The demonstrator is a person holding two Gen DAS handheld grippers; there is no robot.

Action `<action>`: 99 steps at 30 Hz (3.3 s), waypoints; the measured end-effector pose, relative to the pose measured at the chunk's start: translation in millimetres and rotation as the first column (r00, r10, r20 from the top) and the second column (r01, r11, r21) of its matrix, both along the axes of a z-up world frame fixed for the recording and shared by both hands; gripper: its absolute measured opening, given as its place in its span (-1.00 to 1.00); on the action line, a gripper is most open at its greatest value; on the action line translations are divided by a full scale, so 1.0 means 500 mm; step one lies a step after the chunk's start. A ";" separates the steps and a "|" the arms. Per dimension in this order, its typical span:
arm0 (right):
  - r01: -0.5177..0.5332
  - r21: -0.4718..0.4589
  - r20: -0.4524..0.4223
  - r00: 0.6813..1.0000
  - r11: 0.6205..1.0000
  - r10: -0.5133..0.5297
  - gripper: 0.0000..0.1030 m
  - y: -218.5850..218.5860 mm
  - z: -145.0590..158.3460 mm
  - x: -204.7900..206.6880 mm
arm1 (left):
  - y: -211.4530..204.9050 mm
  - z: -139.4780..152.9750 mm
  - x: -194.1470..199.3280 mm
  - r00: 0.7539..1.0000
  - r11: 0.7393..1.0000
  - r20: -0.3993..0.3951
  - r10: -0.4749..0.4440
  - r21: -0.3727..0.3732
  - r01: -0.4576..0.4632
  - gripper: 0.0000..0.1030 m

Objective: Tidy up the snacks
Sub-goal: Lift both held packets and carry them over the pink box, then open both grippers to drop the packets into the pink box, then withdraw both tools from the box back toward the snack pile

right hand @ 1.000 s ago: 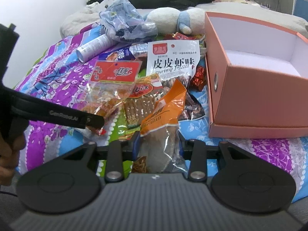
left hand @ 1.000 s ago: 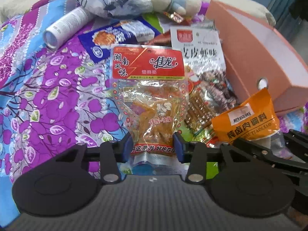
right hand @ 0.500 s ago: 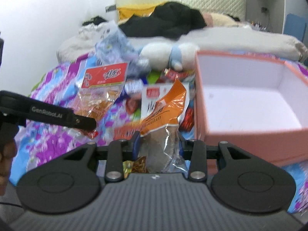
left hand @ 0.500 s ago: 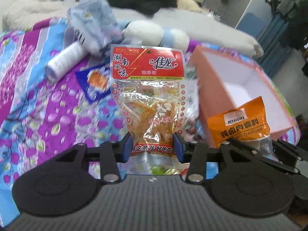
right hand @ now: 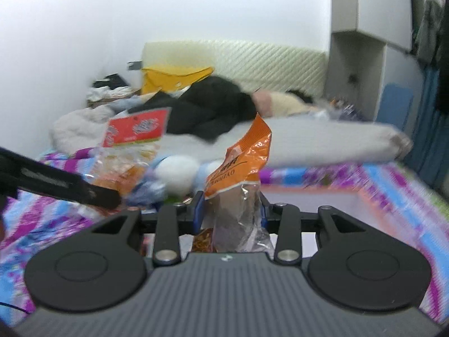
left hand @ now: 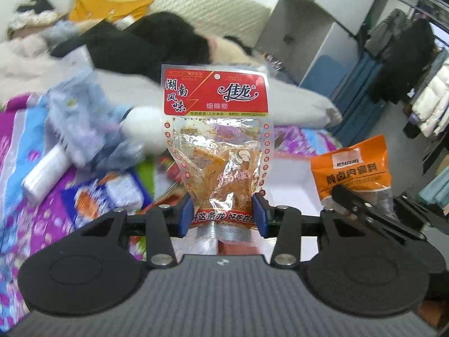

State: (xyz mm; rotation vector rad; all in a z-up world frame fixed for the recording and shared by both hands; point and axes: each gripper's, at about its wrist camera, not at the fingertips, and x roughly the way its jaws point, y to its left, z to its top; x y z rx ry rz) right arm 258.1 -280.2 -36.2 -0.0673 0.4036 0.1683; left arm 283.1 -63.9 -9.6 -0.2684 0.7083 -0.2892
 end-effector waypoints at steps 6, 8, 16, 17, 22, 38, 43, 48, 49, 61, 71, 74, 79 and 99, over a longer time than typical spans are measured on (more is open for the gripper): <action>0.079 0.022 0.013 0.997 0.997 -0.080 -0.22 -0.099 0.024 0.041 | -0.089 0.045 0.047 0.998 0.998 0.035 -0.060 0.000 0.060 -0.03; 0.103 0.020 0.003 0.995 0.994 -0.103 -0.22 -0.126 0.020 0.052 | -0.119 0.041 0.063 0.996 0.996 0.027 -0.083 -0.007 0.083 -0.03; 0.161 0.035 -0.109 0.982 0.986 -0.156 -0.22 -0.211 -0.073 0.109 | -0.251 -0.056 0.137 0.984 0.986 -0.075 -0.161 0.027 0.163 -0.03; 0.168 0.044 -0.129 0.978 0.985 -0.162 -0.22 -0.219 -0.089 0.116 | -0.265 -0.071 0.148 0.981 0.984 -0.093 -0.170 0.029 0.173 -0.03; 0.192 0.051 -0.211 0.961 0.980 -0.177 -0.22 -0.248 -0.163 0.140 | -0.316 -0.134 0.183 0.968 0.977 -0.157 -0.194 0.053 0.205 -0.03; 0.222 0.113 -0.278 0.943 0.968 -0.184 0.44 -0.288 -0.220 0.138 | -0.330 -0.158 0.174 0.976 0.977 -0.155 -0.153 0.123 0.173 0.56; 0.215 0.136 -0.235 0.955 0.967 -0.180 0.43 -0.289 -0.182 0.119 | -0.305 -0.108 0.141 0.985 0.983 -0.103 -0.138 0.108 0.149 0.56; 0.209 0.181 -0.166 0.970 0.961 -0.179 0.43 -0.278 -0.127 0.097 | -0.262 -0.056 0.109 0.991 0.988 -0.068 -0.112 0.096 0.118 0.56; 0.201 0.194 -0.156 0.973 0.960 -0.173 0.43 -0.272 -0.116 0.090 | -0.253 -0.045 0.101 0.992 0.989 -0.059 -0.108 0.094 0.113 0.56; 0.098 0.159 -0.038 0.995 0.982 -0.093 0.43 -0.177 -0.008 0.024 | -0.123 0.051 -0.007 0.998 0.995 0.038 -0.054 0.085 0.051 0.56; 0.003 0.181 0.015 1.000 0.984 -0.006 0.43 -0.077 0.015 -0.065 | -0.004 0.064 -0.105 0.998 0.997 0.069 0.014 0.077 -0.019 0.56; 0.001 0.192 0.024 1.000 0.981 -0.006 0.43 -0.051 0.010 -0.093 | 0.020 0.056 -0.137 0.996 0.996 0.083 0.018 0.091 -0.026 0.56; -0.033 0.196 0.022 0.999 0.980 0.029 0.43 -0.019 0.001 -0.134 | 0.059 0.033 -0.185 0.996 0.995 0.081 0.043 0.087 -0.050 0.58; -0.033 0.121 -0.088 0.995 0.992 0.044 0.43 0.083 -0.142 -0.249 | 0.145 -0.171 -0.269 0.991 0.992 -0.104 0.088 0.102 -0.077 0.70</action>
